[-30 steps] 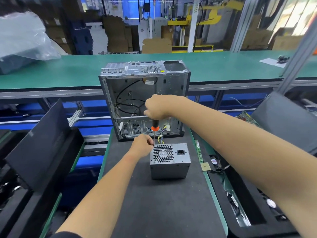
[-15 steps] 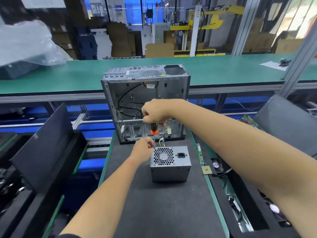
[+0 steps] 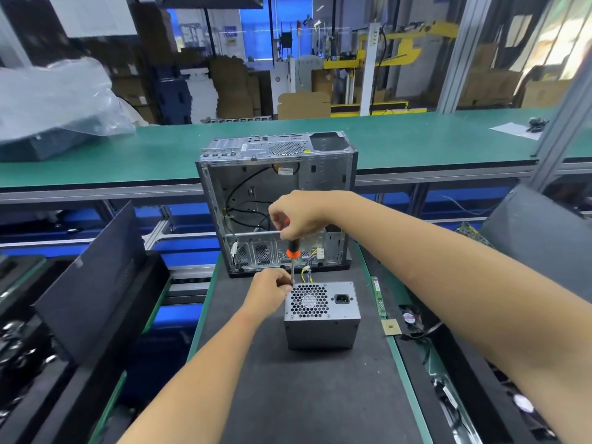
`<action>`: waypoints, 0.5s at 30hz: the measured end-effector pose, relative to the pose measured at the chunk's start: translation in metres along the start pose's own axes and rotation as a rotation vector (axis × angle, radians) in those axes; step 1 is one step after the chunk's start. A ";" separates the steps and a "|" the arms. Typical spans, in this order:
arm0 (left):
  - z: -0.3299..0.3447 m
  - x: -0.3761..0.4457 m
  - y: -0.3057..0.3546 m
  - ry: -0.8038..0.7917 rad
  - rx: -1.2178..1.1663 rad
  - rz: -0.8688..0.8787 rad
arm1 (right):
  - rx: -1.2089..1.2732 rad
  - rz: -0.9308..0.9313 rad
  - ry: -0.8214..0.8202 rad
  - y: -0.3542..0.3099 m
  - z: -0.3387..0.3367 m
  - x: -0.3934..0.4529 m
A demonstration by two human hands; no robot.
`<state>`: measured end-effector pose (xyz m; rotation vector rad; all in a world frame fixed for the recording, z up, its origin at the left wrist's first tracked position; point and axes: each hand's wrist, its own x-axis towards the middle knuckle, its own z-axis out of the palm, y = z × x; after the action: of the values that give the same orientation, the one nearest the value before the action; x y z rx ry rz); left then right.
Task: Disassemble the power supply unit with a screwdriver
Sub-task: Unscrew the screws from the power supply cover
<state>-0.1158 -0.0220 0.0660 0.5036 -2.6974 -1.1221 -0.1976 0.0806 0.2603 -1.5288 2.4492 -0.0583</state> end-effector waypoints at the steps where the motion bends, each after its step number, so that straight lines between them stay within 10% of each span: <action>1: -0.001 0.001 0.000 -0.007 0.003 0.004 | 0.052 -0.028 -0.007 0.001 -0.002 -0.002; 15: -0.003 0.007 0.005 -0.068 0.075 0.011 | 0.035 0.066 -0.043 0.001 0.004 -0.005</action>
<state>-0.1222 -0.0232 0.0718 0.4693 -2.8058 -1.0567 -0.1958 0.0858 0.2576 -1.4189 2.4497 -0.0546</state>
